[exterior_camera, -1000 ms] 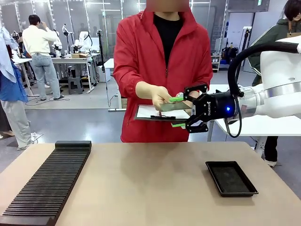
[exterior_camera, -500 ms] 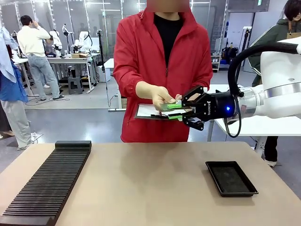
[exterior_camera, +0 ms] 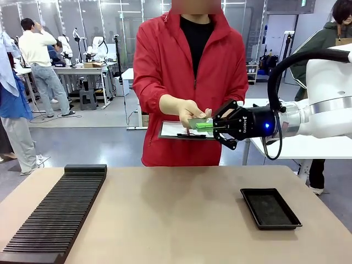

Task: Inspect the PCB.
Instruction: Pick up the Blank PCB that the human is holding, then place the Blank PCB in the ESD tray.

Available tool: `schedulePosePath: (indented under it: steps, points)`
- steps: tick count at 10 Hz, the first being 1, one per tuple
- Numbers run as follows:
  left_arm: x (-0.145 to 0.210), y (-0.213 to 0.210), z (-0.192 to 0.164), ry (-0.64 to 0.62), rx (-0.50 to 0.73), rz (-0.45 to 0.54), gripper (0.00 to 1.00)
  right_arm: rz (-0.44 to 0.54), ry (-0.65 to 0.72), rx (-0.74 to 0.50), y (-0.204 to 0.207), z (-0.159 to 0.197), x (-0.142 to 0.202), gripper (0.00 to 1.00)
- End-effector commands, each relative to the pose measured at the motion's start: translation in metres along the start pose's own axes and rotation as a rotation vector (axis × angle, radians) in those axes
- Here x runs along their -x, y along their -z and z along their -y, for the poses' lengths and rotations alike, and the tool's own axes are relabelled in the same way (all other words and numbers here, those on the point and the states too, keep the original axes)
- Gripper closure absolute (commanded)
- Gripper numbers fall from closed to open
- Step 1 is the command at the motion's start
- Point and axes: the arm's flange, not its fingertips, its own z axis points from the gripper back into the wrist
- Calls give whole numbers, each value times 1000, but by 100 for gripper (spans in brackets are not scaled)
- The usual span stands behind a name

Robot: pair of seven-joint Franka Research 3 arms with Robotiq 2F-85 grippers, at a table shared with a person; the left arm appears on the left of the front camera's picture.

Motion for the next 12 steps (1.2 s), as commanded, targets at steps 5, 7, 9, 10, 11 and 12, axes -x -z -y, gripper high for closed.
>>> schedulePosePath:
  steps: [5, 7, 9, 10, 11, 12]
  points:
    - [3, 0, 3, 1, -9, -6, 0, 0, 0, 0, 0, 0, 0, 100]
    - [3, 0, 3, 1, -9, -6, 0, 0, 0, 0, 0, 0, 0, 100]
    - [3, 0, 3, 1, -9, -6, 0, 0, 0, 0, 0, 0, 0, 100]
    - [3, 0, 3, 1, -9, -6, 0, 0, 0, 0, 0, 0, 0, 100]
    - [3, 0, 3, 1, -9, -6, 0, 0, 0, 0, 0, 0, 0, 100]
    - [3, 0, 3, 1, -9, -6, 0, 0, 0, 0, 0, 0, 0, 100]
